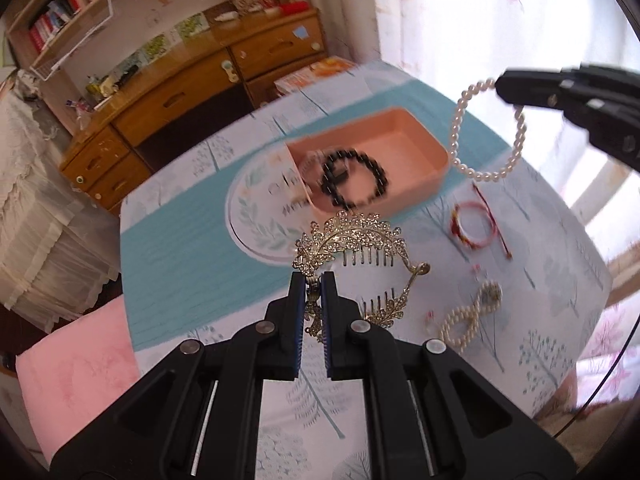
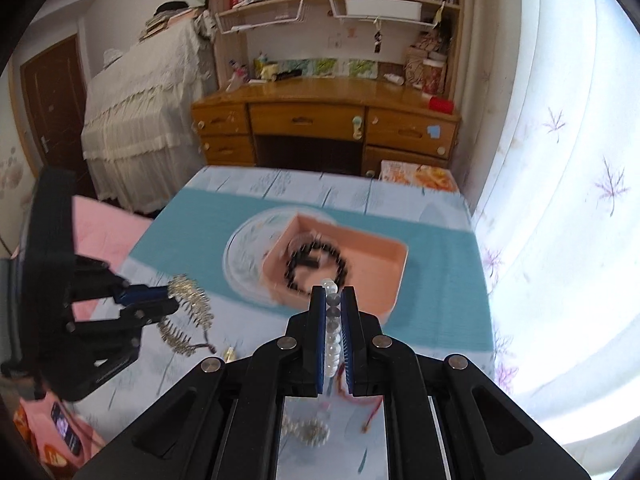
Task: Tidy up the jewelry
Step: 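Carry the comb into the pink box with left tool while right tool drops pearls in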
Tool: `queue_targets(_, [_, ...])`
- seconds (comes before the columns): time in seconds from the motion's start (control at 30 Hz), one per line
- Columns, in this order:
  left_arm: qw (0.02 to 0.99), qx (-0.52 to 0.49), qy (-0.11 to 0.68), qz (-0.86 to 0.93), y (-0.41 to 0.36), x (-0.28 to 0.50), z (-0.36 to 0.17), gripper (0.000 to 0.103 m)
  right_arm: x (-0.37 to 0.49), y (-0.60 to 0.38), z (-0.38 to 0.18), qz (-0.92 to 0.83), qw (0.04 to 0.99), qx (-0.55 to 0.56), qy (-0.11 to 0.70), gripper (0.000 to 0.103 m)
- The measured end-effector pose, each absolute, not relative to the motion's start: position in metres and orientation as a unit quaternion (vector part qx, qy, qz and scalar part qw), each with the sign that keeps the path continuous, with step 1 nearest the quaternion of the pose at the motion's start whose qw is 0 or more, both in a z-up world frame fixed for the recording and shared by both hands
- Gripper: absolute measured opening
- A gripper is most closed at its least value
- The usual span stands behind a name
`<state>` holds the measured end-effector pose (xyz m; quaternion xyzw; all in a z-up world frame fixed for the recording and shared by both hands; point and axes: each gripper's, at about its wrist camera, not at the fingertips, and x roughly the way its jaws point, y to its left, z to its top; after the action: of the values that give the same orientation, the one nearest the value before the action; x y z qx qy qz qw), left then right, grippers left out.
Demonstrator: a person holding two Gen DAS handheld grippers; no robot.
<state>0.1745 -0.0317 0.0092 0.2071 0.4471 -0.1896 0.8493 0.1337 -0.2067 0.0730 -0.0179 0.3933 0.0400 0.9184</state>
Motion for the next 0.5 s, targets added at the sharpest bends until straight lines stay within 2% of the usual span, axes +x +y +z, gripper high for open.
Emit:
queue_targets(0.2, [0.869, 0.172, 0.431, -0.174, -0.042, 0.22, 0.036, 0.005, 0.207, -0.22, 0.066, 0.009, 0.912, 0.007, 0.41, 0.007])
queue_targets(0.5, [0.861, 0.139, 0.452, -0.189, -0.082, 0.274, 0.018, 0.005, 0.28, -0.243, -0.011, 0.021, 0.871, 0.082, 0.484, 0.009])
